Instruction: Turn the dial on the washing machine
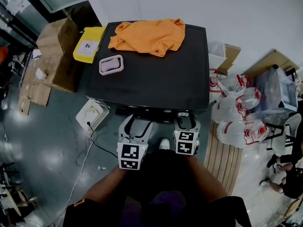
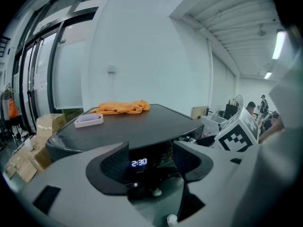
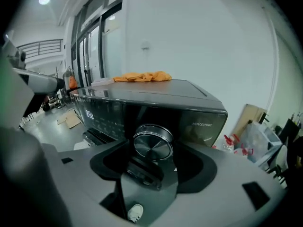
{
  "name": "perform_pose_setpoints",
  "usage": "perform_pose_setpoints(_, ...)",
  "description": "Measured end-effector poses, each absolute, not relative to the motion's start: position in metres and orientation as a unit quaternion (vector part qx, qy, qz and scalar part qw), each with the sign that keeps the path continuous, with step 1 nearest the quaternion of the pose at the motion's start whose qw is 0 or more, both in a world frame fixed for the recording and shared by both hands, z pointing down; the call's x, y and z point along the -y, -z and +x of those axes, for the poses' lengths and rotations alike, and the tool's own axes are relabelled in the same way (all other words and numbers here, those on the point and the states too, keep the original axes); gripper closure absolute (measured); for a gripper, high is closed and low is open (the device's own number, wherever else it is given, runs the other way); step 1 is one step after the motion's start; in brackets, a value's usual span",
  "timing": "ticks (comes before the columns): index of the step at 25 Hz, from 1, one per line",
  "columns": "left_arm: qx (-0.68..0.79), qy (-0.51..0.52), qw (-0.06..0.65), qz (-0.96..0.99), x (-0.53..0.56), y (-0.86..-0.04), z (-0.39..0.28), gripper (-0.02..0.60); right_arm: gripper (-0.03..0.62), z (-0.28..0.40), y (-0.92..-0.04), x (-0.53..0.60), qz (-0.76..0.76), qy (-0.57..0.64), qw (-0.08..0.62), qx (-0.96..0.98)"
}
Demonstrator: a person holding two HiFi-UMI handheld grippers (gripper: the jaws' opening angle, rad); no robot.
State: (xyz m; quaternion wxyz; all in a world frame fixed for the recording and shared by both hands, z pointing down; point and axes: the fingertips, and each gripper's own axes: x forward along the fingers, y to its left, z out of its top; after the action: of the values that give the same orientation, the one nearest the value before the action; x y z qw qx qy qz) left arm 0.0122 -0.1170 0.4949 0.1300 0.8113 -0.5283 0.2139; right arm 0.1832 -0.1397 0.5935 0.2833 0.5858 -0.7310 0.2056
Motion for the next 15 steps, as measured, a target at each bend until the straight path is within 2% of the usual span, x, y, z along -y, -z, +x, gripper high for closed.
perform_pose_setpoints(5, 0.532, -0.213, 0.133, 0.809, 0.1180, -0.4949, 0.0086, 0.285, 0.312, 0.1860, -0.5949, 0.1413, 0.586, -0.226, 0.271, 0.729)
perform_pose_setpoints(12, 0.527, -0.212, 0.133, 0.812, 0.1170, -0.4955, 0.0116, 0.285, 0.312, 0.1900, -0.5960, 0.1426, 0.542, -0.400, 0.086, 0.734)
perform_pose_setpoints(15, 0.525, -0.213, 0.134, 0.813, 0.1165, -0.4969, 0.0143, 0.285, 0.310, 0.1914, -0.5969, 0.1427, 0.530, -0.422, 0.063, 0.733)
